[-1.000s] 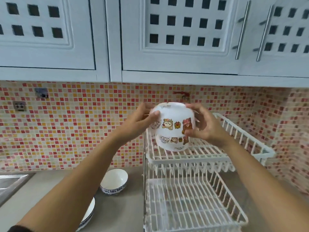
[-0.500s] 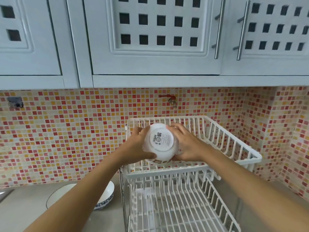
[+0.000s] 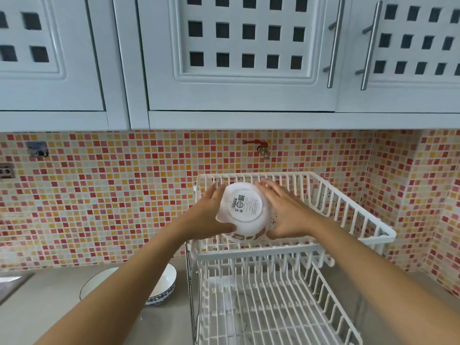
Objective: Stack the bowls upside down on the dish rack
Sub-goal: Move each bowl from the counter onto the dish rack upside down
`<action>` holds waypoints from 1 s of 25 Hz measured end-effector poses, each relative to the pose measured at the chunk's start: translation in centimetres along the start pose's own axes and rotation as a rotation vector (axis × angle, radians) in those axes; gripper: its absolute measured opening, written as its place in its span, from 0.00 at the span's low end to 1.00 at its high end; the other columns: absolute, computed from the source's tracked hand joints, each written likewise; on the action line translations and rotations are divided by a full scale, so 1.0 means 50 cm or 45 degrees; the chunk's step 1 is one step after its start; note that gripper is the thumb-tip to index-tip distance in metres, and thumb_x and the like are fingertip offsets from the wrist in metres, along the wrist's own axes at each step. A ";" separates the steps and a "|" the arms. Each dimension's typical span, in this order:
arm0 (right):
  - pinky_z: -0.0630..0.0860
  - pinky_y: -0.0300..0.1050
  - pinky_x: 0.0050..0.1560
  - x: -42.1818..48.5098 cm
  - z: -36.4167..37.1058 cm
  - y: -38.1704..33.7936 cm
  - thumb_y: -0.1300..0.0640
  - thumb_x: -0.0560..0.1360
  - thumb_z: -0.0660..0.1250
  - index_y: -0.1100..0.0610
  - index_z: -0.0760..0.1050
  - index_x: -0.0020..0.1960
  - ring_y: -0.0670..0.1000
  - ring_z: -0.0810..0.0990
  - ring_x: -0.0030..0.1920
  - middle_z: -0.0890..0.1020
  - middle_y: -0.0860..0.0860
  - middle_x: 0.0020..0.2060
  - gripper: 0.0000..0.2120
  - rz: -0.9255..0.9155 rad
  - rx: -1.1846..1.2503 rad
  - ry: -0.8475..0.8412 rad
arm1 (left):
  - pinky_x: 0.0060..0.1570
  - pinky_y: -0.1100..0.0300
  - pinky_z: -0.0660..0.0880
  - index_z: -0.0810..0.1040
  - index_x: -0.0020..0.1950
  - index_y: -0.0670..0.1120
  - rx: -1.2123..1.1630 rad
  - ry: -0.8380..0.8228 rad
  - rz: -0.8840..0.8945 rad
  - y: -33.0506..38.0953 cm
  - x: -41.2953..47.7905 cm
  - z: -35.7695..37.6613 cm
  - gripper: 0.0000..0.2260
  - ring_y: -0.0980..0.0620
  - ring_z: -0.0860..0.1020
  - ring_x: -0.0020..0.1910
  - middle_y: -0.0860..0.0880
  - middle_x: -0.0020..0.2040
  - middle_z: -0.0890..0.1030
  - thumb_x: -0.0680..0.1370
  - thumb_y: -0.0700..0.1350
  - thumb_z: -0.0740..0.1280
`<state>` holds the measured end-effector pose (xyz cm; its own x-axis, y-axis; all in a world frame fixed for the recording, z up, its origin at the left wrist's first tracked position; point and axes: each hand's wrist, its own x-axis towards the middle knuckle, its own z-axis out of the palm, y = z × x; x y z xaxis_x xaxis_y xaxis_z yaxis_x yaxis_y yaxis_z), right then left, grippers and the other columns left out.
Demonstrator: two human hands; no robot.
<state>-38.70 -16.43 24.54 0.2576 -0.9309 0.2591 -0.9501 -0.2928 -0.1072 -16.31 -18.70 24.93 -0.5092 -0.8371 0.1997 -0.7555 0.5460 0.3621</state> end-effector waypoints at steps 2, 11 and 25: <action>0.51 0.55 0.74 -0.005 -0.020 -0.026 0.49 0.62 0.75 0.48 0.39 0.77 0.50 0.44 0.77 0.41 0.43 0.76 0.57 0.021 0.076 0.024 | 0.75 0.50 0.49 0.40 0.78 0.47 0.008 0.072 -0.009 -0.007 -0.019 -0.022 0.43 0.47 0.44 0.79 0.47 0.79 0.40 0.75 0.54 0.68; 0.53 0.46 0.73 0.025 0.021 -0.330 0.50 0.77 0.63 0.50 0.53 0.76 0.47 0.52 0.76 0.54 0.48 0.77 0.31 -0.238 0.514 0.349 | 0.75 0.52 0.50 0.43 0.78 0.49 0.033 0.206 -0.225 -0.145 -0.219 -0.118 0.30 0.47 0.47 0.79 0.50 0.79 0.42 0.81 0.55 0.54; 0.60 0.55 0.72 0.063 0.486 -0.625 0.42 0.76 0.59 0.58 0.56 0.74 0.56 0.56 0.75 0.58 0.55 0.75 0.33 0.109 0.668 -0.210 | 0.75 0.54 0.52 0.45 0.78 0.39 -0.184 -0.068 -0.819 -0.509 -0.476 0.049 0.30 0.44 0.52 0.78 0.42 0.79 0.50 0.82 0.49 0.56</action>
<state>-3.94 -15.52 5.39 0.2476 -0.9656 0.0790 -0.7648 -0.2449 -0.5959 14.03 -12.57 8.74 0.0023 -0.9900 -0.1412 -0.8548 -0.0753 0.5135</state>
